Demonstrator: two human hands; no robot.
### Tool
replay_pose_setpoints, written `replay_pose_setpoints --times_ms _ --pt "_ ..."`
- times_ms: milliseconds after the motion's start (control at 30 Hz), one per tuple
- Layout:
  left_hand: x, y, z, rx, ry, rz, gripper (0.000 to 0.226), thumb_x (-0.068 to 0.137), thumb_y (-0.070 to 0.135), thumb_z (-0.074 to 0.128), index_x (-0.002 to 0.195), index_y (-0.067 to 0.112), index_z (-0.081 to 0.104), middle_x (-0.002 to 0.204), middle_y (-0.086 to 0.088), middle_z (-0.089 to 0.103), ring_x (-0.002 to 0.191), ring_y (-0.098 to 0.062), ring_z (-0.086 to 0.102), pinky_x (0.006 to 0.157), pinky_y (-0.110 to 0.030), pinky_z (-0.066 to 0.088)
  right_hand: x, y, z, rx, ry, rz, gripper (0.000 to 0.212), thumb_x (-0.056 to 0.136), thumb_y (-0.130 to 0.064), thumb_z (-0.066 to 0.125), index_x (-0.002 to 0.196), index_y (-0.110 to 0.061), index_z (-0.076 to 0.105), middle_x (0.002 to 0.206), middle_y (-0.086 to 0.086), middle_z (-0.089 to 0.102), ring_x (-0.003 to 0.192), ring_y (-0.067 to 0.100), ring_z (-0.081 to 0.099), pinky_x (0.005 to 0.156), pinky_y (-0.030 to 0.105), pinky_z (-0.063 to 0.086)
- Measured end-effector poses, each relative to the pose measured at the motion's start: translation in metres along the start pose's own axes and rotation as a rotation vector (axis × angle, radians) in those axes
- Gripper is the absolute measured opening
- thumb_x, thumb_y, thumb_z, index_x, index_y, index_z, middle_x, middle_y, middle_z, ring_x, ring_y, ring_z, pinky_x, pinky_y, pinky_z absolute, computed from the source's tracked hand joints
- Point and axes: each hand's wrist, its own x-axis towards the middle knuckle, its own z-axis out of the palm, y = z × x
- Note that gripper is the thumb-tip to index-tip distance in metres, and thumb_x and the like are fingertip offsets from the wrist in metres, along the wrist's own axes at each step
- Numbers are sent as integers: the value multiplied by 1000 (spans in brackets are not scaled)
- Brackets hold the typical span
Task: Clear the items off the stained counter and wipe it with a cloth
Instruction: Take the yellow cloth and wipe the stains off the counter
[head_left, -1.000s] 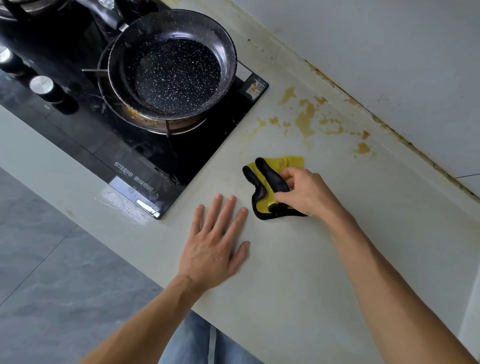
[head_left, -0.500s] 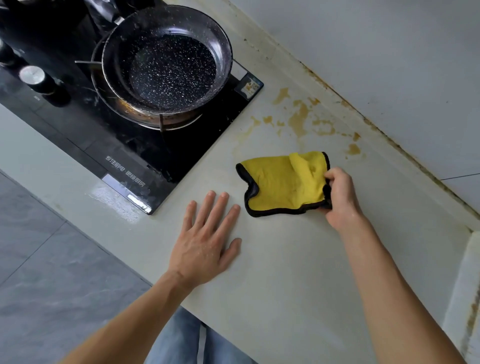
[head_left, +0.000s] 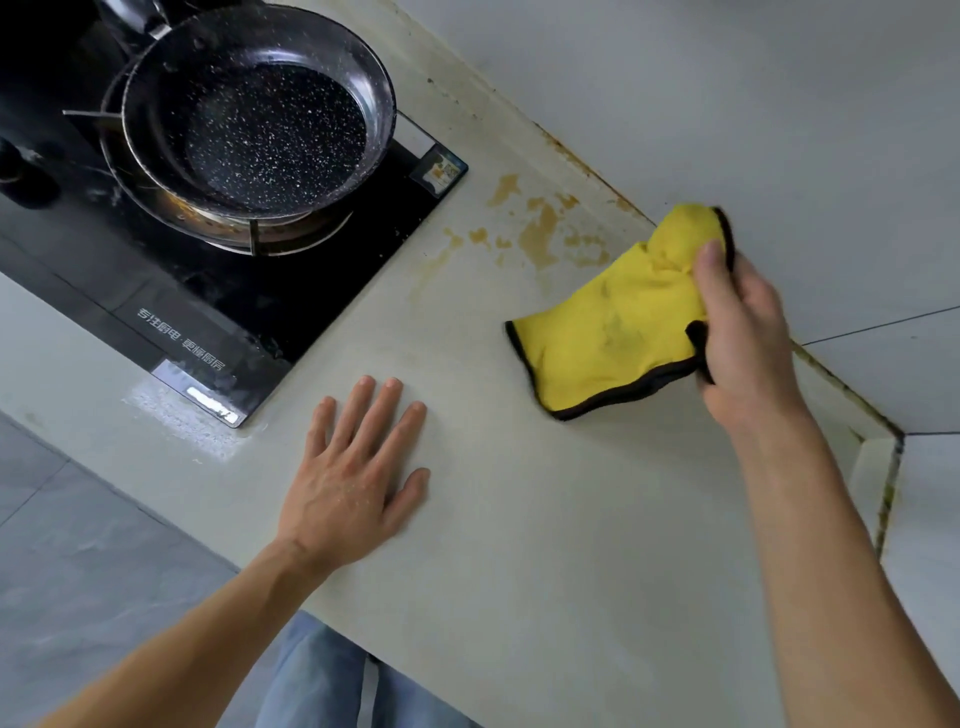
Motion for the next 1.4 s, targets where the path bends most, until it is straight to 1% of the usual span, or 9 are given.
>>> replay_pose_setpoints --times_ms 100,233,333,467,733,967,1133,1233,1400 --pt "0 1 -1 -5 0 -8 70 104 59 40 163 20 38 175 -7 22 164 -33 11 129 -60 11 -8 -38 -5 -69 -31 -133 34 98 -58 59 112 -30 74 116 1 77 110 25 72 99 54 56" --pt "0 1 -2 -3 5 -6 71 104 60 39 163 20 38 175 -8 22 164 -33 11 129 -60 12 -30 -52 16 -252 -93 -235 43 97 -63 58 105 -22 68 79 15 64 58 24 52 51 37 47" --pt "0 1 -2 -5 11 -6 71 104 60 38 163 20 38 175 -8 22 164 -33 10 129 -60 11 -52 -17 57 -430 -156 -240 29 99 -52 59 91 -23 60 71 -10 63 57 1 55 51 17 45" --pt "0 0 0 -15 34 -4 71 103 60 41 162 19 40 175 -8 24 164 -34 13 129 -60 13 -88 48 104 -552 -364 -90 29 100 -41 64 91 -15 56 64 -5 53 65 20 56 65 47 53" --pt "0 0 2 -22 41 -5 70 104 59 41 162 19 40 175 -8 24 164 -34 12 129 -61 13 -84 80 92 -502 -383 0 29 102 -43 59 81 -27 47 64 -14 51 62 6 46 63 33 39" --pt "0 0 3 -21 45 -5 69 104 58 43 161 20 41 175 -8 24 164 -34 12 129 -60 11 -28 95 37 -741 -179 139 42 102 -20 58 143 -19 52 138 1 63 125 23 60 105 39 48" --pt "0 1 1 -25 32 -13 69 104 59 42 162 20 41 175 -8 24 164 -33 12 130 -59 10 -55 117 57 -910 -166 -404 45 101 -20 59 145 -11 56 151 7 54 148 25 40 122 41 33" --pt "1 2 -1 -25 26 -17 69 104 58 42 161 19 42 175 -8 24 164 -33 12 130 -59 11 -66 140 70 -1041 -386 -411 59 106 -39 49 161 -23 35 170 -1 28 160 20 14 129 46 15" --pt "1 4 -2 -45 49 -24 69 104 57 45 161 18 43 174 -9 27 163 -34 15 129 -61 14 -63 154 115 -1214 -217 -389 62 106 -49 35 164 -30 25 173 4 19 160 31 12 125 54 14"
